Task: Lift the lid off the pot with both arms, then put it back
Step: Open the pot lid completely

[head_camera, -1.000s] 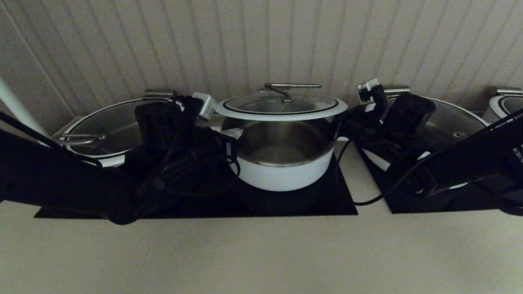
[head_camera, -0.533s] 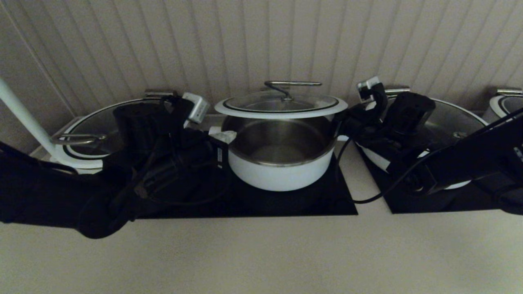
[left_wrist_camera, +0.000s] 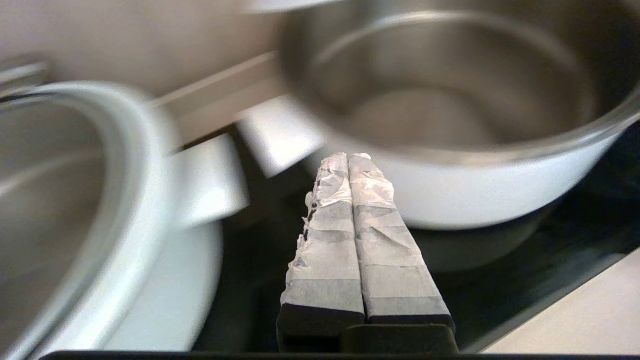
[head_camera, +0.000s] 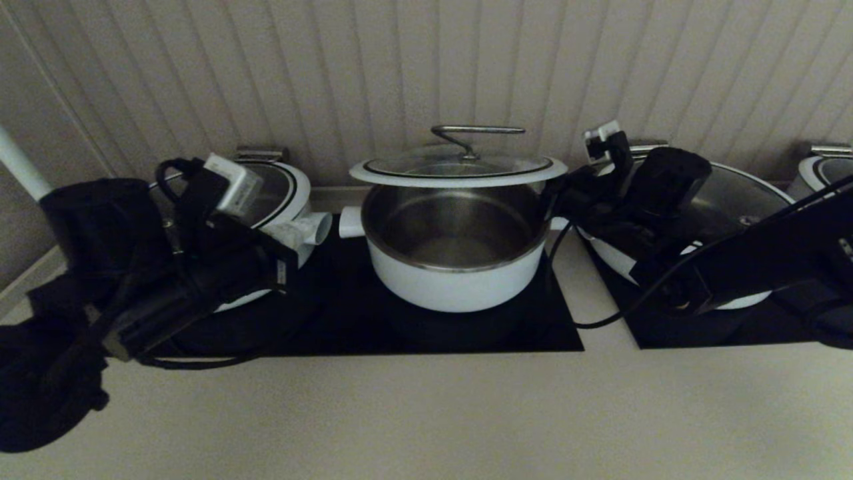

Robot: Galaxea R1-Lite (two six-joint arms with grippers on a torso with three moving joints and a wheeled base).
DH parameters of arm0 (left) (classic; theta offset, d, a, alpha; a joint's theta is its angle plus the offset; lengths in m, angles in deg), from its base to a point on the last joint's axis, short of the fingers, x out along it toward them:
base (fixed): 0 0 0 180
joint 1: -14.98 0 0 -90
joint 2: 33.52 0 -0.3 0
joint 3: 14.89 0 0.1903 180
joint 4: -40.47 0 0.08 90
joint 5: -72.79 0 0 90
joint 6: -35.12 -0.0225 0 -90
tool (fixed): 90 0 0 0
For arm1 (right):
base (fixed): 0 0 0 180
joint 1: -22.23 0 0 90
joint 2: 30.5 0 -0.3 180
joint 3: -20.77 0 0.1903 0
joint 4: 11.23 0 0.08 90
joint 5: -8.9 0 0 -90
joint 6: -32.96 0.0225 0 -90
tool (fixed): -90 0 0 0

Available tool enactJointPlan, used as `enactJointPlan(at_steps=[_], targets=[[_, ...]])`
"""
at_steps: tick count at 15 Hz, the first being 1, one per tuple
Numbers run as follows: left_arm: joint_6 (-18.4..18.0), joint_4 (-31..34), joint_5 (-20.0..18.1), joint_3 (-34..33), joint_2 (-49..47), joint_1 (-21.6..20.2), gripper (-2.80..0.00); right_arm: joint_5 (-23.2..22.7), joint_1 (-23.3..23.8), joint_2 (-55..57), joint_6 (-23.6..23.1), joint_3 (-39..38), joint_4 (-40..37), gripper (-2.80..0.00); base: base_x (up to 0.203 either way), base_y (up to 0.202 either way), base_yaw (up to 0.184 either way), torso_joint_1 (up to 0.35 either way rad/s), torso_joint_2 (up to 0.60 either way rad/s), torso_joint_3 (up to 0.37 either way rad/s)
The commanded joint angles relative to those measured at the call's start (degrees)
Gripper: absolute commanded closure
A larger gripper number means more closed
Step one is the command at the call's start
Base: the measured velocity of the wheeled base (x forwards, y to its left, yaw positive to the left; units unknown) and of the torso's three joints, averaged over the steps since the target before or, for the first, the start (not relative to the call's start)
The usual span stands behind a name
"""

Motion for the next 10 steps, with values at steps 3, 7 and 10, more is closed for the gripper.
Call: enactJointPlan(at_steps=[3, 7, 10], targets=[[-0.2, -0.4, 0.1, -11.4, 14.6, -10.8, 0.0, -0.2, 0.2, -0.3, 0.0, 0.3, 0.0, 0.0, 0.0, 0.0, 0.0, 0.0, 0.0, 0.0], [0.5, -0.6, 1.4, -20.8, 24.3, -20.0, 0.0, -0.2, 0.3, -0.4, 0.0, 0.4, 0.1, 0.0, 0.0, 0.0, 0.0, 0.0, 0.0, 0.0], [1.1, -0.6, 5.7, -25.6, 30.6, -20.6, 0.0, -0.2, 0.3, -0.6, 0.0, 0.4, 0.1, 0.0, 0.0, 0.0, 0.0, 0.0, 0.0, 0.0]])
